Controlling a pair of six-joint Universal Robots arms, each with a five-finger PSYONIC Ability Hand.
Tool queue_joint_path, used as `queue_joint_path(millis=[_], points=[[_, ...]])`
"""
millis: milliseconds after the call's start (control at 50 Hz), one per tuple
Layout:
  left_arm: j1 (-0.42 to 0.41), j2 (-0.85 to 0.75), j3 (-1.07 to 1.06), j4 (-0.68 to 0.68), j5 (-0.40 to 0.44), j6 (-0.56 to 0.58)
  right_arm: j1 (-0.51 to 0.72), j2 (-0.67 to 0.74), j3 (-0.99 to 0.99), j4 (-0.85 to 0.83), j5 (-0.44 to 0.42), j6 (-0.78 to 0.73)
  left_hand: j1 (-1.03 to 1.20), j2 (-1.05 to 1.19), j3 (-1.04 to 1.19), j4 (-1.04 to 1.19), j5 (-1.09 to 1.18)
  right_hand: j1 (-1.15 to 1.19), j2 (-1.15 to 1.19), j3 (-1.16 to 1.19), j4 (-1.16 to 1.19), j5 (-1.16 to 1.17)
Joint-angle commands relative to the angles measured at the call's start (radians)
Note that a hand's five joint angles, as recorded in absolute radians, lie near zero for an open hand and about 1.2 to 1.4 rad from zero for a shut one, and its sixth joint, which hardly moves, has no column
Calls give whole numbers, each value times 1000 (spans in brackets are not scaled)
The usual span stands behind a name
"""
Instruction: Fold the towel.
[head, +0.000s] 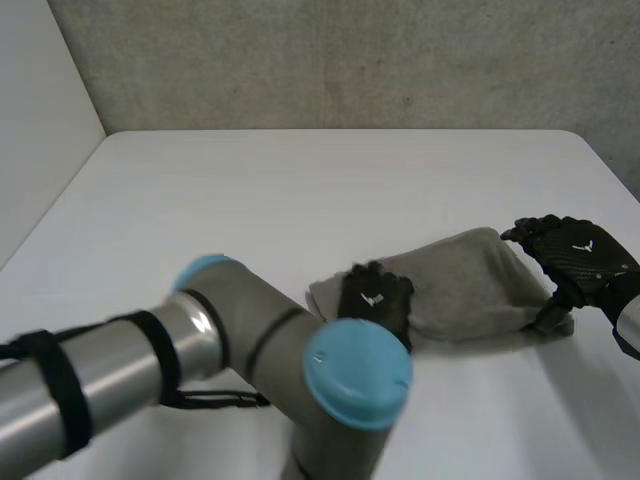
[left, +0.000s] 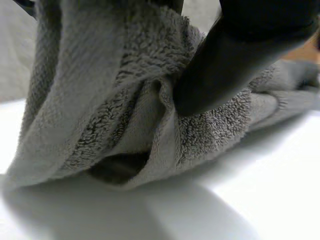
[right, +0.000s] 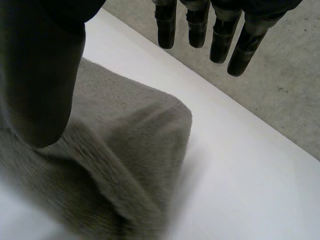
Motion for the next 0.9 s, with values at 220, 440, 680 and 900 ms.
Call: queue_joint_path(millis=[220,440,680,900], points=[[161,188,-300,117,10,198,0,-19,2,9,2,20,106,153,-43,-50,84,-66,-81,-7,-60,-70],[145,209,-399,129,11,181,5,-71,2,77,-34,101,5,51,-43,-50,-18,-66,-81,-7,-60,-70],[191,360,-470,119,13,132,12,-76,57,135,-75,156,-1116,-1069,-43,-50,-1138,-66,-81,-7,-60,-70],[325,522,-556,117,143,83,2,-53,137,2,-72,235,-1116,-1069,-43,-50,-1138,126,111,-7,-60,122]])
